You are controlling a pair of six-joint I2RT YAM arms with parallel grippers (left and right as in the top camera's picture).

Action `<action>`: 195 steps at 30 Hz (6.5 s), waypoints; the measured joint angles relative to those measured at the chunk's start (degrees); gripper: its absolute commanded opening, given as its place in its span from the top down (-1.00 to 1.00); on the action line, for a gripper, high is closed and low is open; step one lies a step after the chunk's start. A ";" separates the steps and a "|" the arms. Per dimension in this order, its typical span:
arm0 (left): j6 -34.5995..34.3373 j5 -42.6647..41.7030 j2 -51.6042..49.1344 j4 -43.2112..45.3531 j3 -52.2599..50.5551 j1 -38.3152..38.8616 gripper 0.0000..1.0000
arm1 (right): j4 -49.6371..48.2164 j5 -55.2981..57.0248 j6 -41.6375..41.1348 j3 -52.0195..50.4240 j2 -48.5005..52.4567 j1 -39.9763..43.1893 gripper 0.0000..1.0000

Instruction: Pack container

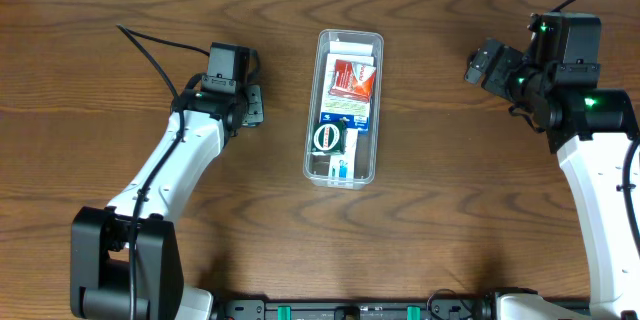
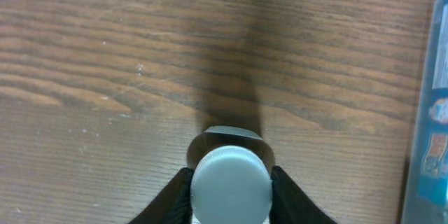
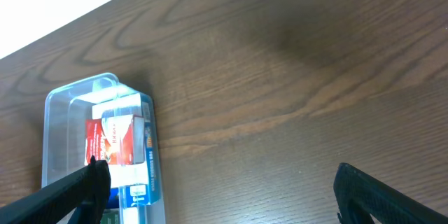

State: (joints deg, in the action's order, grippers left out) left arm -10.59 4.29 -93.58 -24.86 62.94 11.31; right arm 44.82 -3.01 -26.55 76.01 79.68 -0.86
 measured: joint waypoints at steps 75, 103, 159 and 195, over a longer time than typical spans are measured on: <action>-7.52 12.59 -3.82 20.00 1.84 32.41 -0.52 | 0.07 0.00 0.00 0.00 -0.02 0.00 -0.98; -7.54 21.86 21.66 -16.72 2.12 19.19 -0.99 | 0.13 0.00 0.00 0.00 0.00 0.00 -0.98; 2.05 -6.10 71.23 14.75 -47.47 -15.76 -0.96 | 0.13 0.00 0.00 0.00 0.00 0.00 -0.99; 2.05 -6.95 92.96 10.71 -57.00 -15.58 -0.96 | 0.13 0.00 0.00 0.00 0.00 0.00 -0.98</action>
State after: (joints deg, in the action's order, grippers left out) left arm -8.54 -2.66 -0.62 -14.15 5.93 -4.27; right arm 44.95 -3.01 -26.55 76.01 79.68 -0.86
